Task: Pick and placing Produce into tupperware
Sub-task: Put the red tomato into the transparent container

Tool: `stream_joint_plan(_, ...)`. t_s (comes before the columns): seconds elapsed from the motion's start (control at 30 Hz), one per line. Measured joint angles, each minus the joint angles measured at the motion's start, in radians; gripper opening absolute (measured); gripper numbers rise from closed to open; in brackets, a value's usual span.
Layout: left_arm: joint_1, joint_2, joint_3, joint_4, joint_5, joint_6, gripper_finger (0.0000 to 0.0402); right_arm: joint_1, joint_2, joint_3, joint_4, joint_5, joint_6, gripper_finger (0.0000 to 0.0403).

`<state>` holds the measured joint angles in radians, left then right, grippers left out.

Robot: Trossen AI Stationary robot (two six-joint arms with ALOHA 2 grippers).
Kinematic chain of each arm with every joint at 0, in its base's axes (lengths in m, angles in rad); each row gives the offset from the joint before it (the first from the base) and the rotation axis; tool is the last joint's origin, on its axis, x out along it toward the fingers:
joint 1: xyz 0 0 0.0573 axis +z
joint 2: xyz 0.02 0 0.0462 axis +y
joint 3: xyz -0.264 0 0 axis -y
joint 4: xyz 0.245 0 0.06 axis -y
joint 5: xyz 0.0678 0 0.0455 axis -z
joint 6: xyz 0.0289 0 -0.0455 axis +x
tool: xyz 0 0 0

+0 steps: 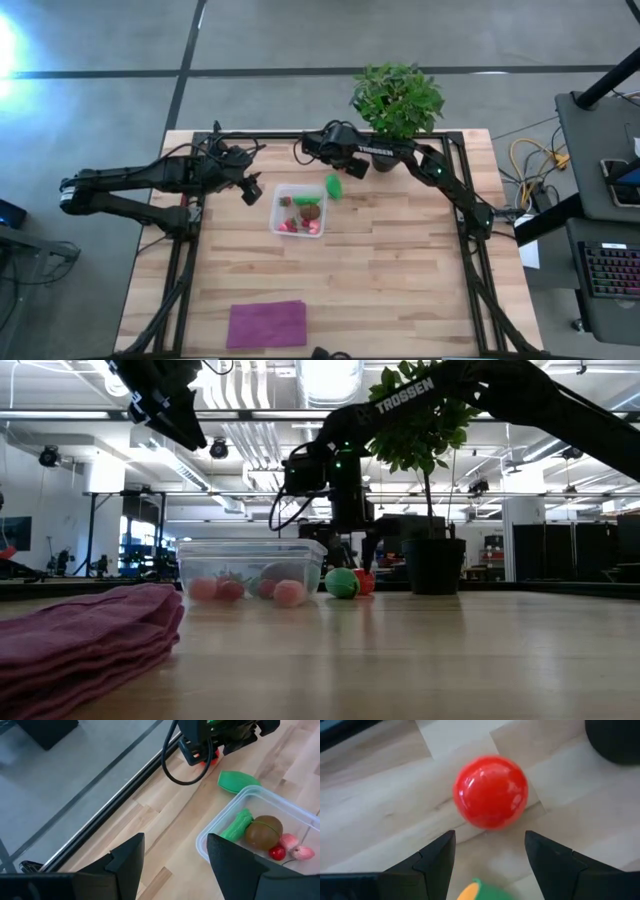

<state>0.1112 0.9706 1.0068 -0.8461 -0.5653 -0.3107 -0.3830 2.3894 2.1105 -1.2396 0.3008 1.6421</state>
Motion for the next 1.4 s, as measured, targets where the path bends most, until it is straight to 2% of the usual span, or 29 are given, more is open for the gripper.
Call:
stream_joint_plan(0.17,-0.001,0.002,0.0,-0.001,0.032,-0.016,0.0201,-0.002,0.0,0.0,0.002,-0.013,0.01,0.0231)
stream_joint_plan(0.33,-0.001,0.009,0.0,-0.008,0.035,0.128,0.0201,0.005,0.0,-0.001,0.024,-0.02,-0.021,0.0231)
stream_joint_plan(0.6,-0.001,0.007,0.0,-0.027,0.037,0.193,0.0201,0.041,0.0,-0.033,-0.015,0.009,0.177,0.0233)
stream_joint_plan(0.77,-0.001,0.009,0.0,-0.032,0.038,0.202,0.0201,0.04,0.001,-0.045,-0.012,0.04,0.291,0.026)
stream_joint_plan(1.1,-0.001,0.009,0.0,-0.032,0.044,0.248,0.0201,0.029,0.001,-0.047,0.072,0.121,0.246,0.0314)
stream_joint_plan(1.2,0.0,0.009,0.0,-0.028,0.048,0.249,0.0201,0.021,0.001,-0.051,0.11,0.145,0.254,0.0317)
stream_joint_plan(1.4,0.0,0.009,0.0,-0.027,0.048,0.266,0.0201,-0.005,0.001,-0.062,0.077,0.14,0.288,0.0309)
